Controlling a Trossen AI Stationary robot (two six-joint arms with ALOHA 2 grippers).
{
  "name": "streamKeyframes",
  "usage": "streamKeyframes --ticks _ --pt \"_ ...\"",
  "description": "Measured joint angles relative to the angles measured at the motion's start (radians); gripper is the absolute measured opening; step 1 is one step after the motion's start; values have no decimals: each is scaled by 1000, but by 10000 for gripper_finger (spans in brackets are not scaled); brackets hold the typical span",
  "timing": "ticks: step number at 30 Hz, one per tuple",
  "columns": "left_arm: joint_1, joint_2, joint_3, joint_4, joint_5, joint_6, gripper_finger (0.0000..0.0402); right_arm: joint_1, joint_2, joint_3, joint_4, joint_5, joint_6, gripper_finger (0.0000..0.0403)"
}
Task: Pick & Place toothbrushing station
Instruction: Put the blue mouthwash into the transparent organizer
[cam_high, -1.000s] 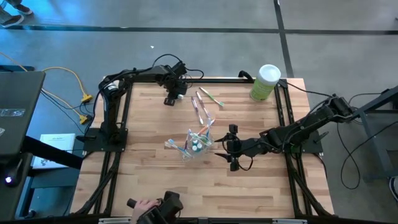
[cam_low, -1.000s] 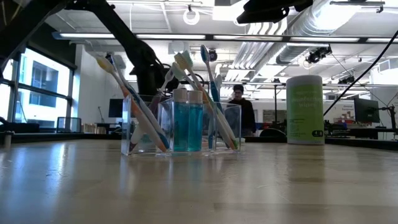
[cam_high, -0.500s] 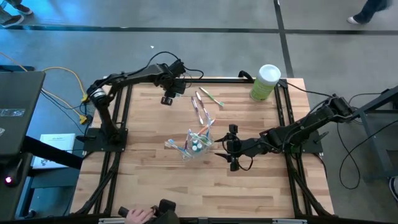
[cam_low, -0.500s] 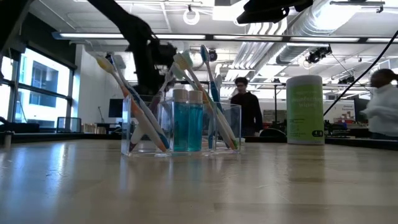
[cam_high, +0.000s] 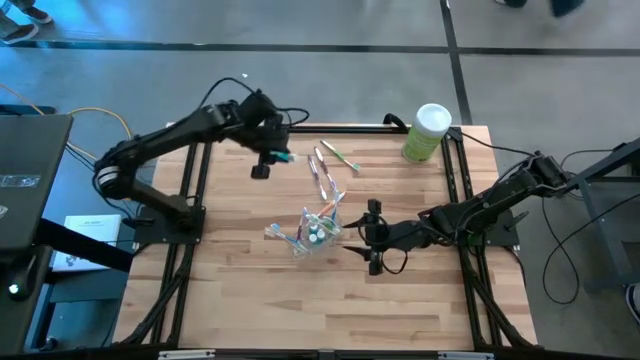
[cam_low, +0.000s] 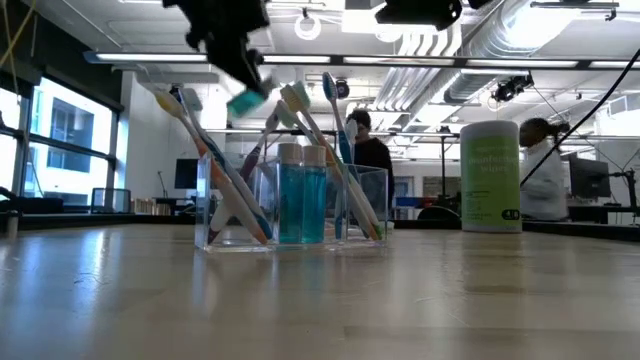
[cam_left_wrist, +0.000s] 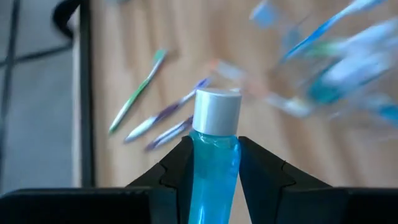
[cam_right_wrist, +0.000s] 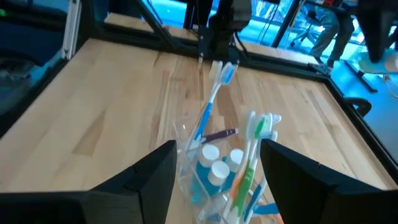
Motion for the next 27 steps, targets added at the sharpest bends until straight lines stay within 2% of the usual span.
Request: streamKeyframes --ticks 4,6,12,20,27 --pt "-101 -53 0 21 61 -136 101 0 0 0 52 0 0 224" --pt "-164 -66 0 60 61 -228 101 0 0 0 71 0 0 224" --pt "-396 -71 0 174 49 -352 101 0 0 0 140 0 -7 224" --pt "-673 -67 0 268 -169 -497 101 53 0 0 227 -4 -129 224" --pt "-858 -49 -18 399 -305 -546 101 161 11 0 377 -5 -386 224"
